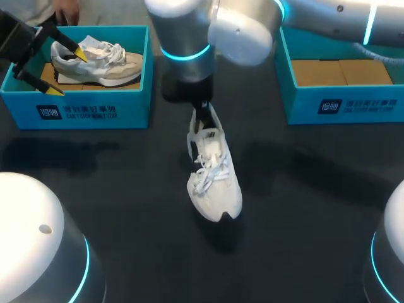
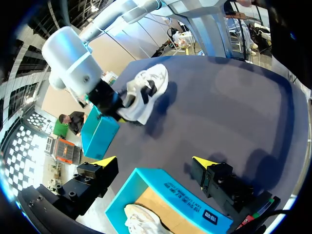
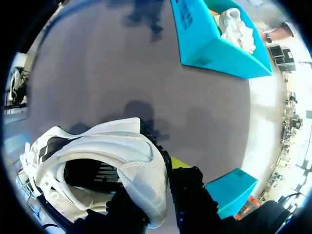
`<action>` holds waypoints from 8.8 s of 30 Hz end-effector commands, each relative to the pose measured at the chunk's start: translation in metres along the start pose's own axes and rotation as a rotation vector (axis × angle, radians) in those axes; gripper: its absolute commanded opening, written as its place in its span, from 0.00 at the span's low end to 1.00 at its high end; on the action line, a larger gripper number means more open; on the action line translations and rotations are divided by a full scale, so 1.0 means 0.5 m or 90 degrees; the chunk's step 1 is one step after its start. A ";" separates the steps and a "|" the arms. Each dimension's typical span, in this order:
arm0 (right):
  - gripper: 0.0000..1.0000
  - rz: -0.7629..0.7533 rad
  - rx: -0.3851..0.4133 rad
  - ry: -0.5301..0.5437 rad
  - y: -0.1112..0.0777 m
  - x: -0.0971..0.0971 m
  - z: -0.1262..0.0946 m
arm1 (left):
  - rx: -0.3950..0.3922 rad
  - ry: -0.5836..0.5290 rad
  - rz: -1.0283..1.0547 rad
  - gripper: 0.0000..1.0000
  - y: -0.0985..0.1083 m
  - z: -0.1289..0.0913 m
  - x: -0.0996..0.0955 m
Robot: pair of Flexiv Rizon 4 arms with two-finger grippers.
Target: Take the shoe out of the shoebox, open the shoe tongue, remove and reinsert the insole, then place the shoe into the shoebox
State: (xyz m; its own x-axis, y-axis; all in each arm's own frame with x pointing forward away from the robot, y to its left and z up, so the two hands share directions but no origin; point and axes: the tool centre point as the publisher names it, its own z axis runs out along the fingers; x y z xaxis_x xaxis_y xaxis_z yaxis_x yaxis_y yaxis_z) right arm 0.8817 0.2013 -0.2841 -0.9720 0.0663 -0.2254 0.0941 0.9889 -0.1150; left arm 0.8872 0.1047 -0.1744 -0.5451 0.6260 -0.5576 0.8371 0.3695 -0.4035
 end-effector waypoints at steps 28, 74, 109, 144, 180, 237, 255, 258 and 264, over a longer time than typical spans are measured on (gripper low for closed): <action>0.00 0.013 -0.014 -0.014 -0.083 -0.057 -0.255 | -0.001 0.002 0.000 1.00 -0.001 -0.001 0.000; 0.00 0.026 0.076 -0.053 -0.418 -0.360 -0.132 | -0.001 0.002 0.000 1.00 -0.001 -0.001 0.000; 0.00 0.015 0.091 -0.050 -0.703 -0.423 -0.074 | -0.001 0.002 0.000 1.00 -0.001 -0.001 0.000; 0.00 0.102 0.125 -0.015 -0.850 -0.456 -0.038 | -0.001 0.002 0.000 1.00 -0.001 -0.001 0.000; 0.00 0.737 0.195 0.076 -1.119 -0.489 0.007 | -0.001 0.002 0.000 1.00 -0.001 -0.001 0.000; 0.00 1.140 0.333 0.024 -1.117 -0.441 0.029 | -0.001 0.002 0.000 1.00 -0.001 -0.001 0.000; 0.00 1.239 0.274 -0.008 -1.088 -0.431 0.096 | -0.001 0.002 0.000 1.00 -0.001 -0.001 0.000; 0.00 1.240 0.269 -0.012 -1.076 -0.431 0.114 | -0.001 0.002 0.000 1.00 -0.001 -0.001 0.000; 0.00 1.248 0.252 -0.019 -1.061 -0.435 0.140 | -0.001 0.002 0.000 1.00 -0.001 -0.001 0.000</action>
State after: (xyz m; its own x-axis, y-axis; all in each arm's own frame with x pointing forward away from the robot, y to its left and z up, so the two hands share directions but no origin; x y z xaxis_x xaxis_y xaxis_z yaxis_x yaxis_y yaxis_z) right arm 1.0584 -0.3489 -0.2363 0.4938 0.8152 -0.3028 0.8663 -0.4914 0.0897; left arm 0.8872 0.1048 -0.1745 -0.5452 0.6259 -0.5576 0.8370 0.3696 -0.4035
